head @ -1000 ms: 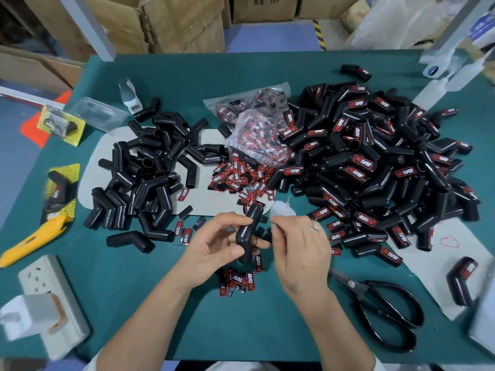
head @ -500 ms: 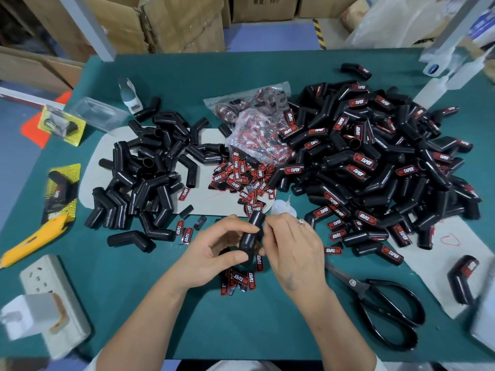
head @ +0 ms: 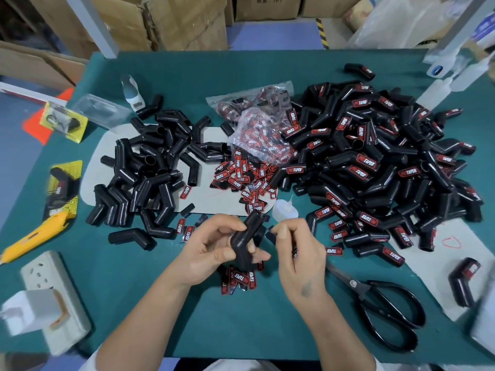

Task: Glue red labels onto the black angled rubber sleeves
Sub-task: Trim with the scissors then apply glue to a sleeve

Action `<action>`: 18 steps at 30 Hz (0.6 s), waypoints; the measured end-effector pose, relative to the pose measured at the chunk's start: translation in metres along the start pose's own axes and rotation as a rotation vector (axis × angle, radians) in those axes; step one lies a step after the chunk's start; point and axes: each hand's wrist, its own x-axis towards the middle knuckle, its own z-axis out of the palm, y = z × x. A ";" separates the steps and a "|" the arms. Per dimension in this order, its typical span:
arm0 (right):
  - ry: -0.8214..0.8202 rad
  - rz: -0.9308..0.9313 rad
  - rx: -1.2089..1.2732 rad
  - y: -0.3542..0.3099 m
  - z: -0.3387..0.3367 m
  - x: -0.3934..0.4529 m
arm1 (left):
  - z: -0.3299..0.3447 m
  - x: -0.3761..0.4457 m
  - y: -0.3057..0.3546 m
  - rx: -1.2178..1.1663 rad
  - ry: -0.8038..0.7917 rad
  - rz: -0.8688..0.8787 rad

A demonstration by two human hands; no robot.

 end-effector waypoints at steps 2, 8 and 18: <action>0.031 -0.081 -0.005 0.002 0.000 0.001 | 0.001 -0.002 0.000 -0.077 -0.008 -0.024; 0.082 -0.113 0.143 -0.003 -0.001 0.004 | 0.001 -0.001 0.002 -0.159 -0.024 -0.108; 0.032 -0.072 0.208 -0.021 -0.007 0.011 | -0.008 -0.004 -0.005 -0.146 -0.055 -0.164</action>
